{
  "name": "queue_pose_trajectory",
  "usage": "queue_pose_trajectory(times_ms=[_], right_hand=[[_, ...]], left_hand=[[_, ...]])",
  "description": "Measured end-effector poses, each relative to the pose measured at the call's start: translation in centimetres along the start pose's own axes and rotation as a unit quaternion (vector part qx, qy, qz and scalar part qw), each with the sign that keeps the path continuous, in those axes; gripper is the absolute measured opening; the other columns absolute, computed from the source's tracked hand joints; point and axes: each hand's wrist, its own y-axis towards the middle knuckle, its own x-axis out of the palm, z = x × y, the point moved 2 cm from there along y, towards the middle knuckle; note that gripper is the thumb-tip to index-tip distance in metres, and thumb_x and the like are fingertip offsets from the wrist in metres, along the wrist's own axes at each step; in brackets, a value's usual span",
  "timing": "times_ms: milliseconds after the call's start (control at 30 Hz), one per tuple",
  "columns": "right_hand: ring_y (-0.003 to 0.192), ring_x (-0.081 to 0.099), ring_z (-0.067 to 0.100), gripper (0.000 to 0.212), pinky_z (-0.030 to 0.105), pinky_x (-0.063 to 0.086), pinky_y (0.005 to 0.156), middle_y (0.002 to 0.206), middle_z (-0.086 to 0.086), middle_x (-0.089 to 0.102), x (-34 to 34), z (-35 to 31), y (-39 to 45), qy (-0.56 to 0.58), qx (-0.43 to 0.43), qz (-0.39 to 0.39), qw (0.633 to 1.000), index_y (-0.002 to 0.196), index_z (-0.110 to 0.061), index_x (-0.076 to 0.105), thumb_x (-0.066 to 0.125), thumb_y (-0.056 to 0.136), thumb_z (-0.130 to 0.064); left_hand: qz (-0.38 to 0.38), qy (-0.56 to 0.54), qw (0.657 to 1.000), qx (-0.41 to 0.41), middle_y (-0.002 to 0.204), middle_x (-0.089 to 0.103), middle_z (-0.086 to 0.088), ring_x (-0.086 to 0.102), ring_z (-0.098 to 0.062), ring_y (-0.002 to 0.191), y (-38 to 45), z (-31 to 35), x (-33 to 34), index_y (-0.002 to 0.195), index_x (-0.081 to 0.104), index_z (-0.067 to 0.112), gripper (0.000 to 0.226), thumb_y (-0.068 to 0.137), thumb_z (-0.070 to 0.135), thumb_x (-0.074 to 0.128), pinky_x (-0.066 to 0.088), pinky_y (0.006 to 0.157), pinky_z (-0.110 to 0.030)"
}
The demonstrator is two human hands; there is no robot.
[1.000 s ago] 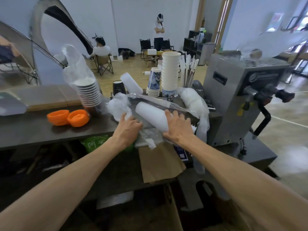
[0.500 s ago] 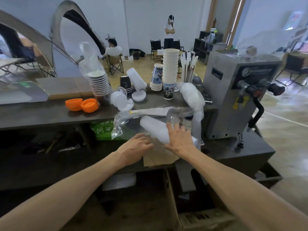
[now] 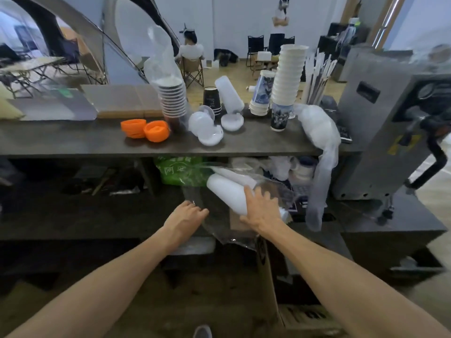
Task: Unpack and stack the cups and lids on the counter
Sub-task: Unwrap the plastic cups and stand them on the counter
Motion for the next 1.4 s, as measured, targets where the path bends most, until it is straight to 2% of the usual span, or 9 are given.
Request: queue_pose_trajectory(times_ms=[67,200,367,567,633,833,1000,1167,1400], right_hand=[[0.125,0.047,0.040,0.087,0.055,0.043,0.097,0.145,0.015,0.039,1.1,-1.1,1.6,0.004,-0.005,-0.005,1.000,0.150,-0.021,0.021,0.071,0.085,-0.049],[0.123,0.050,0.040,0.089,0.056,0.045,0.095,0.142,0.014,0.042,4.0,-3.4,4.4,0.013,-0.009,-0.037,0.999,0.148,-0.022,0.022,0.075,0.081,-0.048],[0.125,0.050,0.040,0.084,0.057,0.046,0.098,0.144,0.014,0.042,7.3,-5.6,7.2,0.010,-0.019,-0.097,0.995,0.146,-0.023,0.025,0.075,0.082,-0.045],[0.130,0.047,0.042,0.091,0.056,0.045,0.100,0.150,0.015,0.039,9.5,-7.6,11.8,0.004,-0.018,-0.137,0.990,0.153,-0.021,0.022,0.077,0.082,-0.041],[0.128,0.049,0.041,0.092,0.056,0.047,0.099,0.149,0.016,0.041,9.7,-8.2,13.3,-0.003,-0.021,-0.135,0.991,0.152,-0.020,0.023,0.077,0.081,-0.042],[0.126,0.051,0.042,0.093,0.054,0.049,0.094,0.148,0.016,0.043,9.7,-9.2,14.6,-0.015,-0.046,-0.132,0.990,0.152,-0.021,0.024,0.077,0.079,-0.045],[0.127,0.049,0.042,0.092,0.055,0.049,0.093,0.147,0.015,0.041,8.9,-9.5,12.0,-0.022,-0.091,-0.123,0.988,0.149,-0.021,0.027,0.078,0.077,-0.044],[0.125,0.052,0.038,0.095,0.054,0.050,0.095,0.141,0.013,0.046,6.9,-9.8,7.8,-0.015,-0.134,-0.102,0.986,0.151,-0.022,0.025,0.077,0.077,-0.050],[0.121,0.054,0.037,0.095,0.050,0.050,0.096,0.136,0.011,0.049,2.7,-10.4,2.6,0.018,-0.194,-0.061,0.979,0.151,-0.023,0.026,0.075,0.076,-0.053]], left_hand=[[-0.009,-0.013,0.999,-0.040,0.077,0.072,0.002,0.072,-0.020,0.078,0.5,-1.5,2.0,0.094,0.067,0.020,0.020,0.077,0.013,0.076,0.052,0.081,-0.033],[-0.050,-0.024,0.995,-0.078,0.110,0.072,-0.001,0.066,-0.023,0.110,1.2,-3.1,7.2,0.114,0.063,0.021,0.021,0.098,0.018,0.051,0.041,0.099,-0.035],[-0.134,-0.034,0.988,-0.073,0.126,0.065,-0.004,0.058,-0.025,0.122,1.4,-4.6,12.7,0.127,0.058,0.020,0.030,0.097,0.018,0.055,0.039,0.105,-0.038],[-0.151,-0.052,0.985,-0.060,0.125,0.067,-0.006,0.062,-0.024,0.117,3.8,-7.2,17.7,0.128,0.063,0.016,0.033,0.095,0.015,0.057,0.041,0.110,-0.039],[-0.160,-0.076,0.981,-0.076,0.120,0.070,-0.007,0.066,-0.023,0.111,4.7,-8.4,18.5,0.123,0.066,0.015,0.030,0.095,0.011,0.057,0.049,0.101,-0.036],[-0.167,-0.117,0.974,-0.100,0.117,0.071,-0.007,0.068,-0.024,0.107,5.2,-10.8,18.8,0.119,0.068,0.012,0.027,0.098,0.009,0.051,0.052,0.092,-0.034],[-0.148,-0.103,0.981,-0.074,0.125,0.065,-0.005,0.062,-0.025,0.115,2.9,-10.2,17.8,0.127,0.060,0.016,0.032,0.096,0.015,0.050,0.044,0.099,-0.036],[-0.094,-0.123,0.984,-0.087,0.137,0.057,-0.004,0.053,-0.023,0.128,0.0,-8.5,14.8,0.137,0.054,0.021,0.043,0.097,0.034,0.054,0.038,0.110,-0.039],[-0.068,-0.158,0.975,-0.138,0.138,0.057,-0.002,0.057,-0.023,0.123,-5.2,-6.5,9.6,0.141,0.050,0.022,0.049,0.094,0.034,0.055,0.042,0.106,-0.040]])
